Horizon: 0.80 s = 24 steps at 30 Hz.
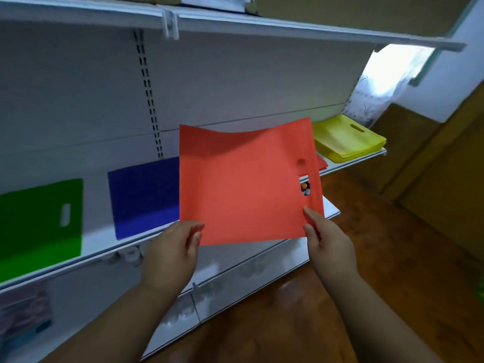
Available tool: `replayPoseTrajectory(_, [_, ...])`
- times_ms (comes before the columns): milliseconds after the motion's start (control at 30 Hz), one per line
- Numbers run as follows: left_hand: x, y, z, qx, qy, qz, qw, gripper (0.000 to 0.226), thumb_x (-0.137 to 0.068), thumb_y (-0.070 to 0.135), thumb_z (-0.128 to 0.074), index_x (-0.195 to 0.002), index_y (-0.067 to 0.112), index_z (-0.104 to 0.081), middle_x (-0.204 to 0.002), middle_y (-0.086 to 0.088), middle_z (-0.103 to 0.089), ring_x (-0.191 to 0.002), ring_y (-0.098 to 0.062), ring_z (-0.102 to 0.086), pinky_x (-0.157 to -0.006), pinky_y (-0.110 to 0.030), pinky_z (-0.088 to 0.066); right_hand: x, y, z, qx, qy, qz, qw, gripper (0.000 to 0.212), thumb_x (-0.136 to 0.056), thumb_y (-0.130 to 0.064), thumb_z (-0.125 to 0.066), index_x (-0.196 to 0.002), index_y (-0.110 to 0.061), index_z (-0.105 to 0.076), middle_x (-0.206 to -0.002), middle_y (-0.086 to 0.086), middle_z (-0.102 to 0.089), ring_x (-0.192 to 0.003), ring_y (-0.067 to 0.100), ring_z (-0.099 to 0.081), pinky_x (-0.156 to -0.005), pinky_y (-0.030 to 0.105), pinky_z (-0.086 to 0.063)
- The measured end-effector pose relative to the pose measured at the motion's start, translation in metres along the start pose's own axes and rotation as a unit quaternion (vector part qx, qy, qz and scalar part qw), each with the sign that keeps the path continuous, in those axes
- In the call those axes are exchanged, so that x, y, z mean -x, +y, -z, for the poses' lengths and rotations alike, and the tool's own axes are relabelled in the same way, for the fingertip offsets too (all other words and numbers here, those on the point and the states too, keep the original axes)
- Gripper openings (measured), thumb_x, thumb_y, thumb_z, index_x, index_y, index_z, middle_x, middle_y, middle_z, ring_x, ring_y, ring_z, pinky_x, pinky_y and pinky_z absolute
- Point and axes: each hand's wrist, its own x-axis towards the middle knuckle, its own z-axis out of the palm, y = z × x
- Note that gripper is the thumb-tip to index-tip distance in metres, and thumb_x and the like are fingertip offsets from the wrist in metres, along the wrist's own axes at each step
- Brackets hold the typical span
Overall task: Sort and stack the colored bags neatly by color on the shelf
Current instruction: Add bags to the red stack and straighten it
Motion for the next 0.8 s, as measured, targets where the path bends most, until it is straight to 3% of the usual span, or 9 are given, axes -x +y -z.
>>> replayPoseTrajectory(167, [-0.056, 0.005, -0.034, -0.003, -0.006, -0.001, 1.000, 0.020, -0.088, 0.013, -0.069, -0.106, 0.020, -0.072, -0.100, -0.001, -0.071, -0.080, -0.023, -0.069, -0.070, -0.034, -0.053, -0.062, 0.016, -0.016, 0.006, -0.004, 0.000, 1.000, 0.038, -0.100, -0.023, -0.050, -0.136, -0.032, -0.056, -0.124, -0.003, -0.066, -0.105, 0.021, -0.063, -0.089, 0.032, -0.050])
replayPoseTrajectory(367, [-0.126, 0.036, -0.080, -0.027, -0.006, 0.014, 1.000, 0.022, -0.091, 0.019, -0.065, -0.112, 0.022, -0.070, -0.103, -0.002, -0.071, -0.086, -0.024, -0.067, -0.071, -0.033, -0.051, -0.154, 0.040, -0.007, 0.008, 0.014, 0.022, 1.000, 0.036, -0.096, -0.017, -0.055, -0.131, -0.022, -0.062, -0.121, 0.002, -0.067, -0.109, 0.023, -0.062, -0.089, 0.033, -0.049])
replayPoseTrajectory(633, [-0.191, 0.074, -0.147, -0.107, 0.044, 0.067, 0.991, 0.017, -0.084, 0.017, -0.071, -0.100, 0.019, -0.075, -0.093, -0.008, -0.070, -0.083, -0.033, -0.067, -0.066, -0.034, -0.052, -0.285, 0.098, -0.023, 0.062, -0.070, 0.073, 0.993, 0.040, -0.094, -0.026, -0.059, -0.133, -0.018, -0.058, -0.127, 0.008, -0.062, -0.116, 0.029, -0.057, -0.092, 0.037, -0.045])
replayPoseTrajectory(800, [-0.210, 0.102, -0.189, -0.179, 0.033, 0.104, 0.978, 0.013, -0.079, 0.020, -0.074, -0.092, 0.019, -0.076, -0.085, -0.009, -0.068, -0.071, -0.033, -0.065, -0.064, -0.037, -0.055, -0.349, 0.127, -0.020, 0.096, -0.139, 0.108, 0.980, 0.041, -0.094, -0.029, -0.061, -0.132, -0.015, -0.059, -0.128, 0.010, -0.062, -0.118, 0.030, -0.056, -0.093, 0.034, -0.043])
